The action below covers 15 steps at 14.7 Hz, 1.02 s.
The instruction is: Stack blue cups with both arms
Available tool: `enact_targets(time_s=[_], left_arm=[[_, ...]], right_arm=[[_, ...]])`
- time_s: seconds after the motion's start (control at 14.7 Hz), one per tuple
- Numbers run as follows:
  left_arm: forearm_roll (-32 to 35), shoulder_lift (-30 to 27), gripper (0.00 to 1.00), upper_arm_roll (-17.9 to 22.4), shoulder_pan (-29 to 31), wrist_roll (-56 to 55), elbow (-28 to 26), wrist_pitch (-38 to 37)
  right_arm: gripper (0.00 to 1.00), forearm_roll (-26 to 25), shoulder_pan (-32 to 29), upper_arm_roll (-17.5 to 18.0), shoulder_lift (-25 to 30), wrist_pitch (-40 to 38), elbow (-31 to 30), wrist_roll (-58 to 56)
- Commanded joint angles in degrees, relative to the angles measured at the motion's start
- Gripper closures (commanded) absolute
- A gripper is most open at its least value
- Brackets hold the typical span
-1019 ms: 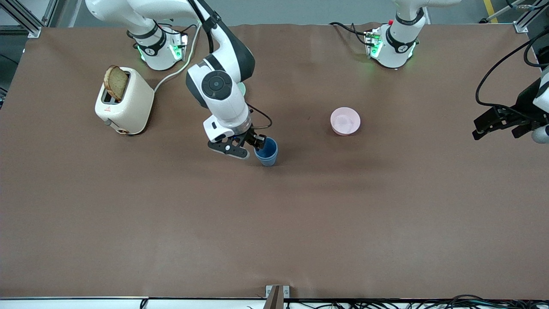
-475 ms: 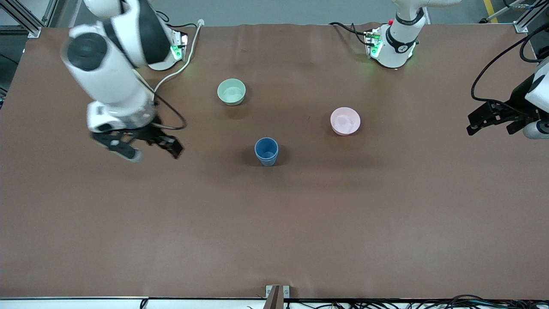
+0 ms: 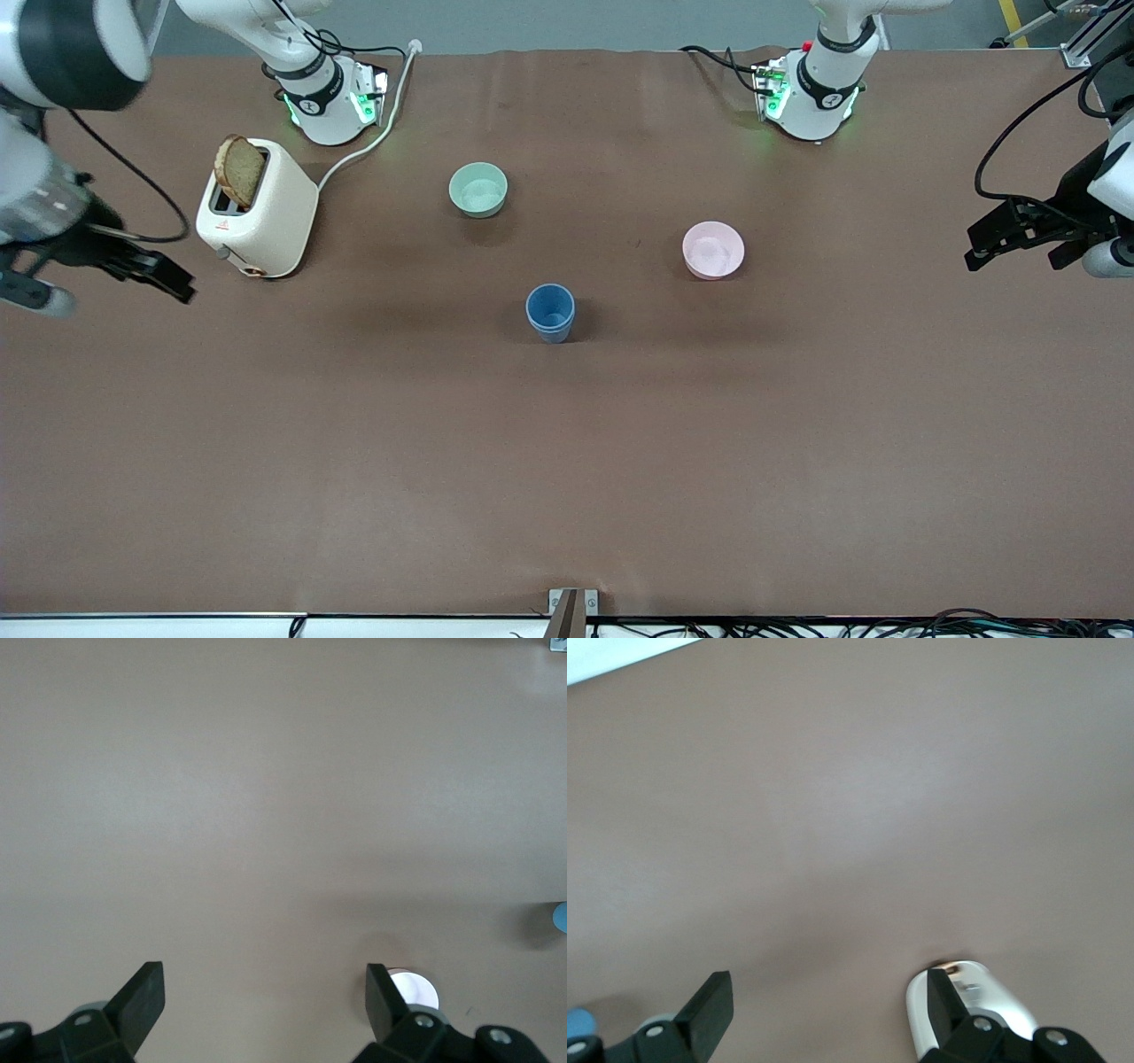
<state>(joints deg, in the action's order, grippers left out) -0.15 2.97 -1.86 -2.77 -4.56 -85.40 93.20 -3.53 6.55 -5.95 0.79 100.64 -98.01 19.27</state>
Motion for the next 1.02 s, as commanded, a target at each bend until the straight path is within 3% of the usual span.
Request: enact_targets(time_s=[0.0, 0.2, 0.41, 0.54, 0.95], left_arm=[[-0.5, -0.2, 0.0, -0.7, 1.3, 0.8, 0.3, -1.1], [0.1, 0.0, 0.0, -0.8, 1.2, 0.8, 0.0, -1.9], [0.0, 0.3, 0.0, -0.8, 1.2, 0.4, 0.7, -1.9], [-0.4, 0.3, 0.0, -0.8, 1.2, 0.0, 0.7, -1.9], [0.1, 0.4, 0.0, -0.9, 0.8, -0.4, 0.7, -1.4]], right_arm=[[0.01, -0.1, -5.2, 1.3, 1.3, -5.3, 4.7, -8.7], [0.0, 0.2, -7.1, 1.3, 1.0, -11.9, 12.7, -16.9], [0.0, 2.0, -7.1, 1.5, 0.2, -21.0, 19.1, -17.9], [0.0, 6.4, -8.1, 1.2, 0.3, -24.3, 19.6, -22.3], [0.0, 5.7, -9.6, 1.0, 0.8, -24.5, 16.0, -25.1]])
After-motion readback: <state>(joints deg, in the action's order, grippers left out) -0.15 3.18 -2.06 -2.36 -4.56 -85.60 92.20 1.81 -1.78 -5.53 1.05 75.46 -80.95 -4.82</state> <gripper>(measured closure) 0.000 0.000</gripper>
